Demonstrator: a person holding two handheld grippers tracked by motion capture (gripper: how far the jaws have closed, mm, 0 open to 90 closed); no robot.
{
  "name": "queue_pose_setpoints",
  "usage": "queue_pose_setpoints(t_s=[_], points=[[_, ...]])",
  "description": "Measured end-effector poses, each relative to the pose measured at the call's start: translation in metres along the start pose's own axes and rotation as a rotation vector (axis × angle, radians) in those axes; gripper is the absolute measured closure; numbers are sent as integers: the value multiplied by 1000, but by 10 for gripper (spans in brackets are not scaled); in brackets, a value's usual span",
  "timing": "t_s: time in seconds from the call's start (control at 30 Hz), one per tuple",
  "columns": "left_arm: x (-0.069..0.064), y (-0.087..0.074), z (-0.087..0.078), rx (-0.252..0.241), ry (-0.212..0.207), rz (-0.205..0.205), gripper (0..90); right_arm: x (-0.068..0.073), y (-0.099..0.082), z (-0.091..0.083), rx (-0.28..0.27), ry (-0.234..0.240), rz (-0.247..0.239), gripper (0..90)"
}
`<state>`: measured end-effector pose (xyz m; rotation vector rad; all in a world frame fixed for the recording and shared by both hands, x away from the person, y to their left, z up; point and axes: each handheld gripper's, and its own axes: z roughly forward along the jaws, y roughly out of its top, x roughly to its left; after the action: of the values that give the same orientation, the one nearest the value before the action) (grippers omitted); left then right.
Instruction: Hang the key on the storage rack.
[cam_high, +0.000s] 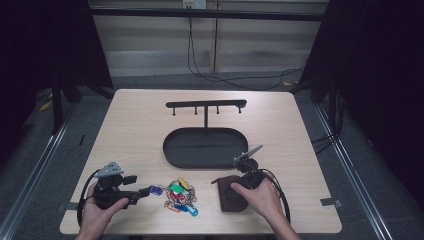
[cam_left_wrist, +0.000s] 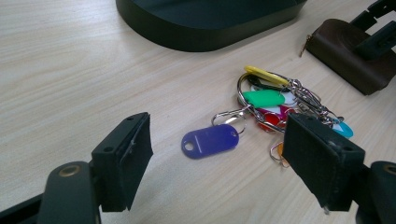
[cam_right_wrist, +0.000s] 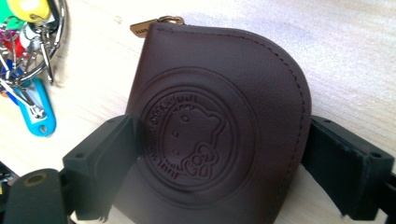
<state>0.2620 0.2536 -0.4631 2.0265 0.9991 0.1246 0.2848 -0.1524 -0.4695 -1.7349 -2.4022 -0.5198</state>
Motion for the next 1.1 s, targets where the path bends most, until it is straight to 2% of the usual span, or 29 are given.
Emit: queue_pose_setpoints(t_s=[0.13,0.27,0.53,0.57,0.63,0.73,0.9,1.0,1.1], points=[[0,0,1,4,-1,-1,240,-2,3,3,18,21,21,97],[0,0,0,6,2,6,242,0,4,4,31,9,22,101],[0,0,0,1,1,3,245,-2,4,2,32,20,37,145],[0,0,0,1,1,2,245,-2,3,1,24,23,40,181],[0,0,0,2,-1,1,245,-7,3,-4,-26,39,64,287],[0,0,0,3,1,0,245,-13,3,-11,-57,67,92,395],[0,0,0,1,1,-1,245,-14,4,-21,-74,75,80,531],[0,0,0,1,-1,0,245,-13,6,-26,-76,80,70,568],[0,0,0,0,-1,-1,245,-10,7,-28,-72,67,59,593]])
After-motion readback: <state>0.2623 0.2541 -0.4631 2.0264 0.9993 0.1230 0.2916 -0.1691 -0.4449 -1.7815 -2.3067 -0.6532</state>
